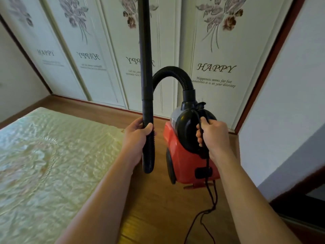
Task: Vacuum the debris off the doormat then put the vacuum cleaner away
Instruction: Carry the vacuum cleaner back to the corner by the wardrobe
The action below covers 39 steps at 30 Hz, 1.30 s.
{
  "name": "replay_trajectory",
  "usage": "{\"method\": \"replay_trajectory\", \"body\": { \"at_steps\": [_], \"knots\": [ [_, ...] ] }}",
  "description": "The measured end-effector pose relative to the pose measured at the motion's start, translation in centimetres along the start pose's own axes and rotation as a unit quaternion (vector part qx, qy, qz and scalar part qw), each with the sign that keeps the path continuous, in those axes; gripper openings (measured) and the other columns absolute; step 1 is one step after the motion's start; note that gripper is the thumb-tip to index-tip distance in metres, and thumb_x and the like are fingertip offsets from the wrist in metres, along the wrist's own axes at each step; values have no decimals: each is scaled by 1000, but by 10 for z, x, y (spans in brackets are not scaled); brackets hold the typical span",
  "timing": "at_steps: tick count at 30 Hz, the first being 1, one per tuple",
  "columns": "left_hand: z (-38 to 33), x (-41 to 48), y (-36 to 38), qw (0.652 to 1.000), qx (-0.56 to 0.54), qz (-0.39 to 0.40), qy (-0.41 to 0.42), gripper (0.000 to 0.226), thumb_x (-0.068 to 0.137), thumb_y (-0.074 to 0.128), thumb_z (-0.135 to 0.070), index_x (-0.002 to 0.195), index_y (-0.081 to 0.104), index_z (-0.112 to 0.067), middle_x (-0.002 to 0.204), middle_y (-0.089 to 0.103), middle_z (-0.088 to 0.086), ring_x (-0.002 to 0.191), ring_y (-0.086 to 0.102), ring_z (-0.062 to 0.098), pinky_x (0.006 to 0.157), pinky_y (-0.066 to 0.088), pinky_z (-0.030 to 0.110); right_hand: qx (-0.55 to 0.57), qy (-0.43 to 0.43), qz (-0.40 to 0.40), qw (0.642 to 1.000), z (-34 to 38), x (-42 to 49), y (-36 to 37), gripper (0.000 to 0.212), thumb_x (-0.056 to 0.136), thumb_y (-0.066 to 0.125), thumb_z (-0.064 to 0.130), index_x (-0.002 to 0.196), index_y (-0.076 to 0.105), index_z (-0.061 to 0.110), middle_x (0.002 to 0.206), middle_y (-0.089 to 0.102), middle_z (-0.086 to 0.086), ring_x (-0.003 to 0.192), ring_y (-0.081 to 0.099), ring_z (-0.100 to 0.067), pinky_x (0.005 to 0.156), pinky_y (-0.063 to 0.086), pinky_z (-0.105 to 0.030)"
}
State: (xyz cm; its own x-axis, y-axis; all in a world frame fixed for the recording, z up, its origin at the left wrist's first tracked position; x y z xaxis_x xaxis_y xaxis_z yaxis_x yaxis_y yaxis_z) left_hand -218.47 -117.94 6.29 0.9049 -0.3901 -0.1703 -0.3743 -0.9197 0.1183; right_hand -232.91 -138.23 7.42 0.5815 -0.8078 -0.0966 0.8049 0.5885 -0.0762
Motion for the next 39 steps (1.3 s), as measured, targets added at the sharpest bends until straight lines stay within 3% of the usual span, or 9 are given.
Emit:
{"method": "replay_trajectory", "body": {
  "at_steps": [14, 22, 29, 39],
  "knots": [
    [-24, 201, -7, 997, -65, -43, -19, 25, 99, 62, -8, 120, 70, -19, 92, 72, 7, 94, 72, 28, 101, 54, 53, -56, -29, 34, 997, 50, 194, 108, 37, 104, 52, 25, 75, 65, 6, 51, 57, -1, 41, 49, -13, 40, 42, -27],
    [-43, 324, -41, 997, -70, 11, -26, 21, 98, 62, -5, 114, 72, -14, 85, 69, 8, 86, 67, 29, 99, 55, 55, -33, -25, 4, 999, 55, 268, 194, 38, 104, 51, 26, 73, 64, 8, 51, 55, -2, 44, 48, -16, 41, 40, -28],
    [-67, 403, -59, 996, -86, 11, -13, 21, 98, 61, -3, 116, 70, -8, 80, 68, 8, 82, 64, 30, 81, 54, 46, -16, -30, -2, 999, 78, 321, 247, 37, 104, 52, 26, 74, 64, 8, 52, 55, -3, 43, 47, -16, 41, 39, -26],
    [-75, 499, -42, 994, -93, -56, -8, 22, 98, 60, 0, 116, 71, -7, 83, 68, 9, 80, 67, 26, 90, 57, 46, 5, -35, 52, 998, 71, 441, 296, 37, 104, 52, 27, 75, 66, 9, 52, 58, -2, 44, 50, -15, 43, 42, -29]
  ]
}}
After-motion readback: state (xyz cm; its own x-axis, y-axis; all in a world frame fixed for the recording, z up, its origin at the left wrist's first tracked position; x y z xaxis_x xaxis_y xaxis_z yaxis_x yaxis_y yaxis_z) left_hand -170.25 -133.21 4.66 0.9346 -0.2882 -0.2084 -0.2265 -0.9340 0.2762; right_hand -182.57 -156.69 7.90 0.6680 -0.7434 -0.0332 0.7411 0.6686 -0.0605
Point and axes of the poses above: each hand's wrist, its own x-axis towards the middle knuckle, its own y-axis out of the palm, z = x × y, the point moved 8 cm from there along x, towards the middle knuckle
